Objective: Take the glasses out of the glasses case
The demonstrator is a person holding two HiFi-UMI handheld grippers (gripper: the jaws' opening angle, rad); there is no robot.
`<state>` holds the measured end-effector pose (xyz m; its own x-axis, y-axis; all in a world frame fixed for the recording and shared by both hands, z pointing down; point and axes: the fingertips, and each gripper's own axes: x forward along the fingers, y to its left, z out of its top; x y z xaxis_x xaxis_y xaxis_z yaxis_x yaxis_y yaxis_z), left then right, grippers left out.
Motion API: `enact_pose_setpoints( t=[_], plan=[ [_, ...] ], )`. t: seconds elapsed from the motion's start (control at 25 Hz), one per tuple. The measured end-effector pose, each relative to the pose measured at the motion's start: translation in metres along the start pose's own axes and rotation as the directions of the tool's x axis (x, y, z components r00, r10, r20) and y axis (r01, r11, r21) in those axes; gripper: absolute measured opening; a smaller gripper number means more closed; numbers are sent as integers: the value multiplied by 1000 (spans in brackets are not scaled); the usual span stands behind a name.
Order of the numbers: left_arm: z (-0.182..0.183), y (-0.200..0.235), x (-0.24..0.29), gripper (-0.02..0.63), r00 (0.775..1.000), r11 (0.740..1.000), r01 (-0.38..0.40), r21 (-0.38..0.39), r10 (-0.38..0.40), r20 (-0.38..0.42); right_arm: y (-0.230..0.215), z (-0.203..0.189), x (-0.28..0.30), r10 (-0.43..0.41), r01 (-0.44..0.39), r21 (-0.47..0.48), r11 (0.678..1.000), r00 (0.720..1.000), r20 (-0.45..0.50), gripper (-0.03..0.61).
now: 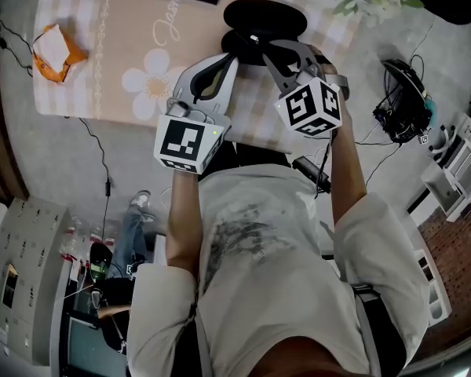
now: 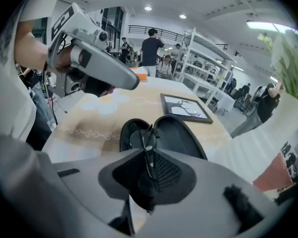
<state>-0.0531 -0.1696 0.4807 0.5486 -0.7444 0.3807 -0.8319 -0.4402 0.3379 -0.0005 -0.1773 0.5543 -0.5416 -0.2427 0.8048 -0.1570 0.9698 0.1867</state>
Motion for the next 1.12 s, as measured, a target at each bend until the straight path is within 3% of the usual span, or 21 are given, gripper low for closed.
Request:
enact_pose_setpoints(
  t=[0.68, 0.92, 1.12],
  plan=[
    [-10, -2, -2, 8, 1000, 1000, -7, -12, 7, -7, 11, -7, 19, 29, -35, -131, 991, 999, -45, 61],
    [-12, -5, -4, 8, 1000, 1000, -7, -14, 7, -10, 13, -7, 24, 11, -23, -209, 978, 998, -57, 34],
    [-12, -7, -4, 8, 1000, 1000, -4, -14, 4, -7, 17, -8, 24, 20, -31, -208, 978, 998, -54, 18]
  ],
)
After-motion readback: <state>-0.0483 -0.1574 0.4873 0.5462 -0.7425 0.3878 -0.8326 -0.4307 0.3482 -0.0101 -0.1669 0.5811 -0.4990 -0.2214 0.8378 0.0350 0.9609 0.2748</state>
